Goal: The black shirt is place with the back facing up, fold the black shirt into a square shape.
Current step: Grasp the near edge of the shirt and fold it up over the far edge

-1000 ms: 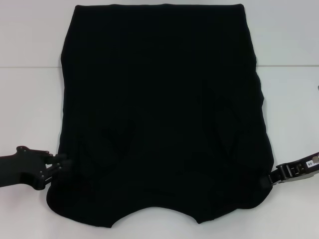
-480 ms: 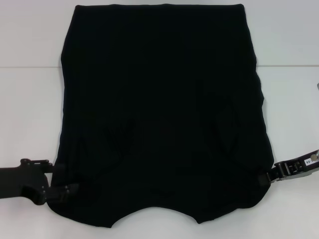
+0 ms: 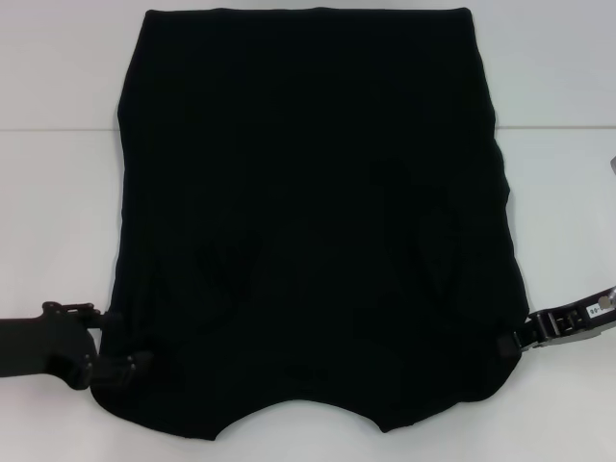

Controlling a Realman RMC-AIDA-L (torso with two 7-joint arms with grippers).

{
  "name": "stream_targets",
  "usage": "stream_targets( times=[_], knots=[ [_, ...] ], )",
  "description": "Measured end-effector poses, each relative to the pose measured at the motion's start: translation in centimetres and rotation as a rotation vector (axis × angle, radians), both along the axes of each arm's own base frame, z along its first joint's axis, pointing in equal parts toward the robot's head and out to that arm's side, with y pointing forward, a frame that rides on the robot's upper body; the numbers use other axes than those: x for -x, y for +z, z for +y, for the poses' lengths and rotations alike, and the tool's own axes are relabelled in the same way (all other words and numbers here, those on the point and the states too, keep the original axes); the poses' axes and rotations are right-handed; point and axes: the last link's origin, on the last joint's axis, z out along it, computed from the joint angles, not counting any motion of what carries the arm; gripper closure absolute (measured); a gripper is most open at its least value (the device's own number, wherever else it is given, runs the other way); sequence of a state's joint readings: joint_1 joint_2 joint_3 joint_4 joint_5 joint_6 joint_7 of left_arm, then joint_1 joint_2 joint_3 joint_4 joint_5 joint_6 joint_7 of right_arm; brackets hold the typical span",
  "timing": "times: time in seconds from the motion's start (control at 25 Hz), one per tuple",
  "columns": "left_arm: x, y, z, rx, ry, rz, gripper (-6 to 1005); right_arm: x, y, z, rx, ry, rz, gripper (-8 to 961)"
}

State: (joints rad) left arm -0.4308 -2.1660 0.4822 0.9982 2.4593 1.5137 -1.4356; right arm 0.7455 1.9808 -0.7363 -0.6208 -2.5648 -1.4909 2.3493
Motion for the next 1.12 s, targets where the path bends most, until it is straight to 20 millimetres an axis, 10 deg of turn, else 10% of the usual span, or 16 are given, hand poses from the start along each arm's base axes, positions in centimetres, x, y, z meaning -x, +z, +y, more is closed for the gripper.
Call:
stream_targets(
  times=[0.12, 0.64, 1.12],
  knots=[
    [-0.01, -0.12, 0.03, 0.002, -0.010, 0.012, 120, 0.01, 0.06, 0.03, -0.001, -0.001, 0.000, 898],
    [-0.26, -0.06, 0.25, 0.003, -0.017, 0.009, 776, -0.02, 0.21, 0.13, -0.010, -0.006, 0.004, 898],
    [0.03, 0.24, -0.12, -0.009, 0.000, -0.002, 978, -0.26, 0.16, -0.07, -0.014, 0.002, 0.010, 898]
  ],
)
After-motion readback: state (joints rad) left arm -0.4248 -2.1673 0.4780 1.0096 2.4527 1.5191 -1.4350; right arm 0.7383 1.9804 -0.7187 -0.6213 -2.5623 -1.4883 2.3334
